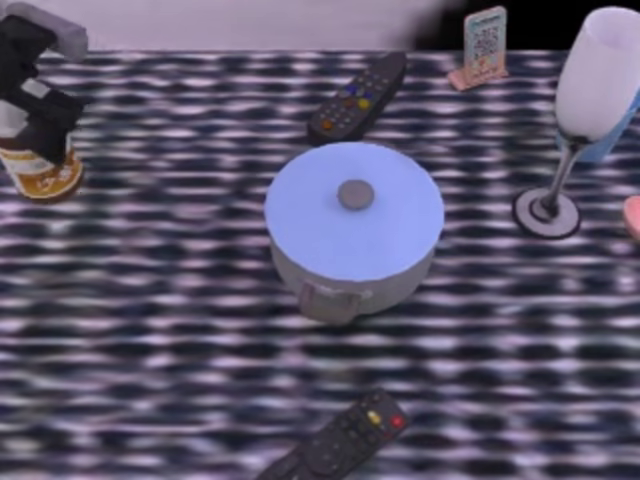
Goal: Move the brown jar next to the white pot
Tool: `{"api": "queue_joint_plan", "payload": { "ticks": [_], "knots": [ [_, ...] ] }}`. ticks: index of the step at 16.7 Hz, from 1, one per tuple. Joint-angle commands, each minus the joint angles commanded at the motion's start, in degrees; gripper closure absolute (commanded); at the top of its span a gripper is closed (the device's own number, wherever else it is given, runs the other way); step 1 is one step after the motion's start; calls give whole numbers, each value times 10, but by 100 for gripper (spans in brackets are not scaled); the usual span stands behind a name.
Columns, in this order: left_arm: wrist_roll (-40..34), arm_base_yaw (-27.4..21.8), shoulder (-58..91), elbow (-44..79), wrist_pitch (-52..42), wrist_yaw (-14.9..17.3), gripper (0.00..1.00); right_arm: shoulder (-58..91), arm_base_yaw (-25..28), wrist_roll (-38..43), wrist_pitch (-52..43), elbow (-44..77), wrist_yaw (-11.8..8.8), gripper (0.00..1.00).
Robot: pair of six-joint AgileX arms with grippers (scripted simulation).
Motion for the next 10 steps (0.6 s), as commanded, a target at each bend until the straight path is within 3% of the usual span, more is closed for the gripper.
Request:
{"api": "queue_joint_plan", "payload": {
  "ticks": [4, 10],
  "knots": [
    [1, 6, -92, -83, -11, 0, 100, 0, 0, 0, 0, 0, 0, 0],
    [1, 4, -103, -93, -12, -1, 100, 0, 0, 0, 0, 0, 0, 0]
  ]
}}
